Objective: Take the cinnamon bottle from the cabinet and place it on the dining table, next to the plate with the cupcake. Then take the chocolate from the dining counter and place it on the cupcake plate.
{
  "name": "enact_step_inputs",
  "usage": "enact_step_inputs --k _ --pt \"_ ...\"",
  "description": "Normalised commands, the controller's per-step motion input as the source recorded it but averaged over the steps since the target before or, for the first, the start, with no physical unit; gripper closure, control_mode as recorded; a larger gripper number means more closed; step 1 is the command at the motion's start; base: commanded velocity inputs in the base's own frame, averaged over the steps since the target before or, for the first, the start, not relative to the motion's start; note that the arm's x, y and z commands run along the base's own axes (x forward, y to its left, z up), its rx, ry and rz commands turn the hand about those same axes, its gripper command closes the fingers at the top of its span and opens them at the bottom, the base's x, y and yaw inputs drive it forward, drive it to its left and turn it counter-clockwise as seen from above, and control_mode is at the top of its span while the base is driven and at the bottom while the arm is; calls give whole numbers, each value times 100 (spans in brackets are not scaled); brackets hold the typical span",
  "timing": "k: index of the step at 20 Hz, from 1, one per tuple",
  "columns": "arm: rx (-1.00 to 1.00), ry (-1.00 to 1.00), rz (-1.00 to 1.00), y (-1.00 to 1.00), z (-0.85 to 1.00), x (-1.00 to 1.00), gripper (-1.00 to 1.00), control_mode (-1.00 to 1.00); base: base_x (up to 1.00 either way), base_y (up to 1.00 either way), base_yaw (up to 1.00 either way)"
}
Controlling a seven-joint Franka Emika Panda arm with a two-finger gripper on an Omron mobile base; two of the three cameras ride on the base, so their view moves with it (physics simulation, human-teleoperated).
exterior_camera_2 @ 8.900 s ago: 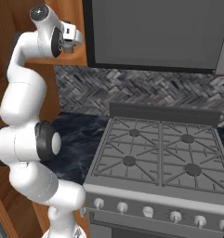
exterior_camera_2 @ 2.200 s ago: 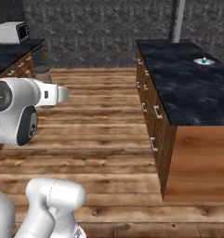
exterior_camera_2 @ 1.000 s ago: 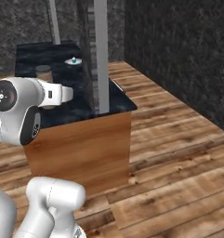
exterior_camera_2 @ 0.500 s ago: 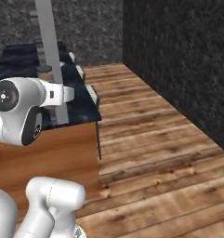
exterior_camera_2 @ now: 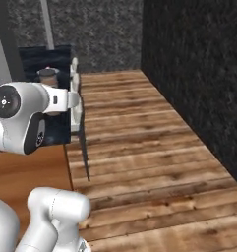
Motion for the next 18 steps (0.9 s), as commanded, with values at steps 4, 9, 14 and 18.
enact_step_inputs --k 4,9,14,18 --pt "0 0 0 0 0 0 100 100 100 -82 32" --pt "0 0 0 0 0 0 100 100 100 -73 37" --pt "0 0 0 0 0 0 100 100 100 -59 48" --pt "0 0 0 0 0 0 100 100 100 -55 53"
